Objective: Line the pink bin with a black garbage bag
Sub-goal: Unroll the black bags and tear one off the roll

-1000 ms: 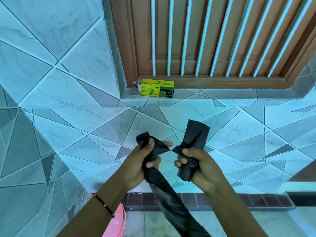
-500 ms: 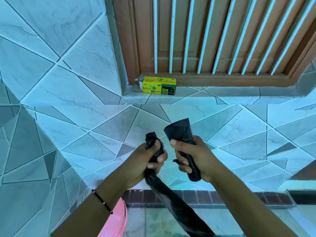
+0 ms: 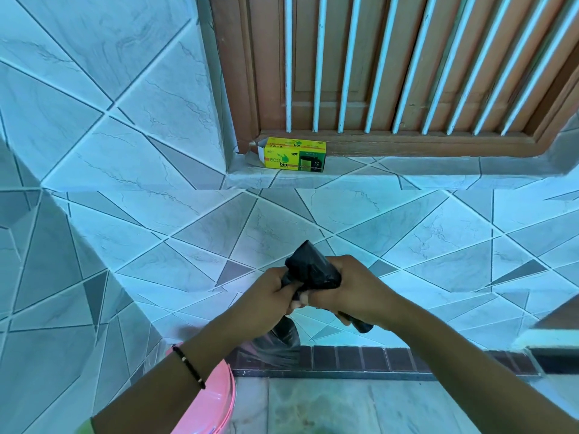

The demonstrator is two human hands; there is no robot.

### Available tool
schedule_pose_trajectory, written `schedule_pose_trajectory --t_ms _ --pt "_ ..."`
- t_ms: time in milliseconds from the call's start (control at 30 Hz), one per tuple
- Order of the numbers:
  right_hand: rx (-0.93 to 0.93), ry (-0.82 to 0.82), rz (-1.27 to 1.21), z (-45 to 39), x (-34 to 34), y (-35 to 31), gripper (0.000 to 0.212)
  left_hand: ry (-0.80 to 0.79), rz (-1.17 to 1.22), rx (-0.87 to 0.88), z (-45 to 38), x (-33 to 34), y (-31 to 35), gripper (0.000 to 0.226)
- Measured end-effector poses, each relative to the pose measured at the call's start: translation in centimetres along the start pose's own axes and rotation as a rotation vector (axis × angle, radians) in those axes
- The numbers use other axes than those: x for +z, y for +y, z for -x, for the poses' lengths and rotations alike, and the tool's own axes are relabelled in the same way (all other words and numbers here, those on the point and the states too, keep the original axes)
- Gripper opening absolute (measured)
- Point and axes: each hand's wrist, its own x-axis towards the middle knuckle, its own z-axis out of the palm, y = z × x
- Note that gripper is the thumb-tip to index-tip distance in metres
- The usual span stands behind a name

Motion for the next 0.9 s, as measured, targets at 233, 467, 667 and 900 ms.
schedule_pose_trajectory --t_ms 233,467,667,900 --pt "0.089 -0.208 0.024 0.9 -1.8 -1.1 0.021 -0.092 0.14 0.075 1.0 -0.5 0.7 0.043" --pt "0.191 -0.288 -0.231 1.6 -1.3 -1.2 0.017 -0.04 0.121 0.118 1.4 -0.2 1.0 0.042" --pt "0.097 -0.184 -0.494 2.7 0.6 -1.0 0.019 0.098 -0.305 0.267 1.3 -1.2 1.3 0.05" --pt "-0.004 0.073 -0.614 4.8 -7.6 -1.2 0.04 0.544 -0.468 0.139 2.0 -9.4 -2.7 0.032"
